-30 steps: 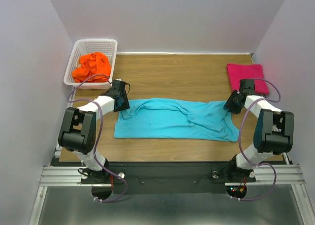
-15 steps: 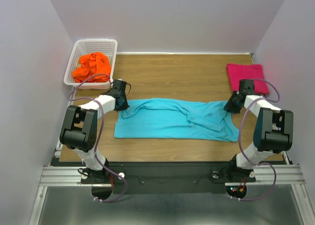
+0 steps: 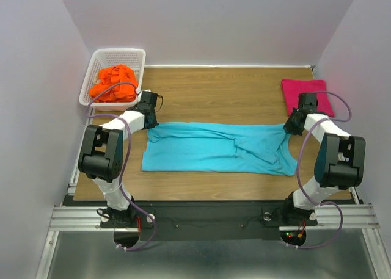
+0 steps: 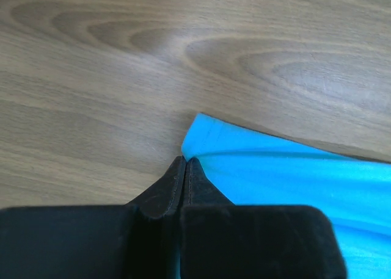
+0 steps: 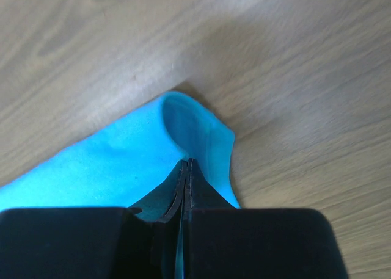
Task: Fold and stack the t-shirts
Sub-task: Fold the tshirt
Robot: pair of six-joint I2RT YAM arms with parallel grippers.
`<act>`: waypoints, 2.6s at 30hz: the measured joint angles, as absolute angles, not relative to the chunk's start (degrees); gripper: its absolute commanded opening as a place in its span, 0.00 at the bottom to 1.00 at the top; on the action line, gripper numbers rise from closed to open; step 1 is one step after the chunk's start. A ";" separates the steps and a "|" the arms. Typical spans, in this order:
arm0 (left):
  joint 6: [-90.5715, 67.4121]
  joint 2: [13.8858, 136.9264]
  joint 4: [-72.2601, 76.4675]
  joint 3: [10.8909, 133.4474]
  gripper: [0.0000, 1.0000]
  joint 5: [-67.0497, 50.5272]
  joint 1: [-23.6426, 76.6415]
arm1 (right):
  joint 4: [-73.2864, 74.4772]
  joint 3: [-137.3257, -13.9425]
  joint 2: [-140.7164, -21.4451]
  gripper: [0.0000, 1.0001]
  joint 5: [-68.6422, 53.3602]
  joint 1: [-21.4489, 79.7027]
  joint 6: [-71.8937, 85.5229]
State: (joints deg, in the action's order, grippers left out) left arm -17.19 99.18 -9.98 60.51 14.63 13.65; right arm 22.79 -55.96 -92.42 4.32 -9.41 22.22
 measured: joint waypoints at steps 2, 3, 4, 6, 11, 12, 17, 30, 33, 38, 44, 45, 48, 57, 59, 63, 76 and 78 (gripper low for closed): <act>-16.80 99.29 -10.04 60.66 0.00 15.44 13.65 | 23.07 -57.34 -92.55 0.01 5.45 -9.41 21.76; -16.69 99.33 -10.22 60.66 0.00 15.75 13.67 | 23.22 -58.11 -92.79 0.01 6.00 -9.41 21.56; -16.56 99.35 -10.35 60.66 0.00 15.99 13.72 | 23.35 -58.70 -93.17 0.01 6.39 -9.41 21.34; -16.45 99.57 -10.52 60.66 0.00 16.32 13.72 | 23.62 -59.33 -93.91 0.04 7.05 -9.39 21.12; -16.32 99.63 -10.57 60.66 0.35 15.88 13.78 | 25.47 -59.83 -95.39 0.27 6.81 -9.39 20.25; -16.34 99.63 -10.59 60.64 0.49 15.66 13.82 | 26.06 -60.01 -95.39 0.35 6.28 -9.41 20.08; -17.06 97.27 -11.77 60.10 0.62 13.91 14.33 | 28.18 -61.34 -93.76 0.42 3.29 -9.39 19.27; -22.37 87.29 -13.41 51.05 0.62 9.32 16.86 | 31.00 -52.27 -81.14 0.43 -3.46 -9.32 22.22; -22.50 88.68 -13.19 50.96 0.62 9.02 17.04 | 31.81 -50.59 -81.17 0.43 -4.45 -9.32 22.94; -22.44 90.54 -12.80 50.83 0.60 9.08 17.04 | 32.16 -50.37 -81.14 0.43 -5.48 -9.32 23.62; -22.02 91.05 -12.19 50.15 0.49 9.50 17.19 | 31.97 -48.80 -81.17 0.43 -6.46 -9.32 24.01; -21.89 91.07 -12.12 50.15 0.47 9.54 17.23 | 31.97 -48.47 -81.17 0.43 -6.50 -9.32 24.03; -21.52 91.09 -11.81 50.15 0.35 9.76 17.56 | 32.03 -47.70 -81.17 0.42 -6.63 -9.32 24.05; -20.05 91.07 -11.81 50.15 0.26 10.94 18.55 | 31.77 -46.65 -81.17 0.42 -7.81 -9.32 24.23; -19.73 91.07 -11.81 50.15 0.25 11.29 18.65 | 31.66 -46.44 -81.17 0.41 -8.43 -9.32 24.21; -18.81 91.05 -11.79 50.15 0.18 12.34 18.65 | 31.59 -45.71 -81.62 0.41 -9.85 -9.32 24.25; -18.83 88.14 -12.75 50.15 0.11 20.64 19.97 | 31.29 -44.49 -83.24 0.38 -8.40 -9.32 24.25; -19.53 88.14 -13.32 50.15 0.11 21.71 20.16 | 31.33 -44.53 -83.00 0.38 -8.36 -9.28 23.81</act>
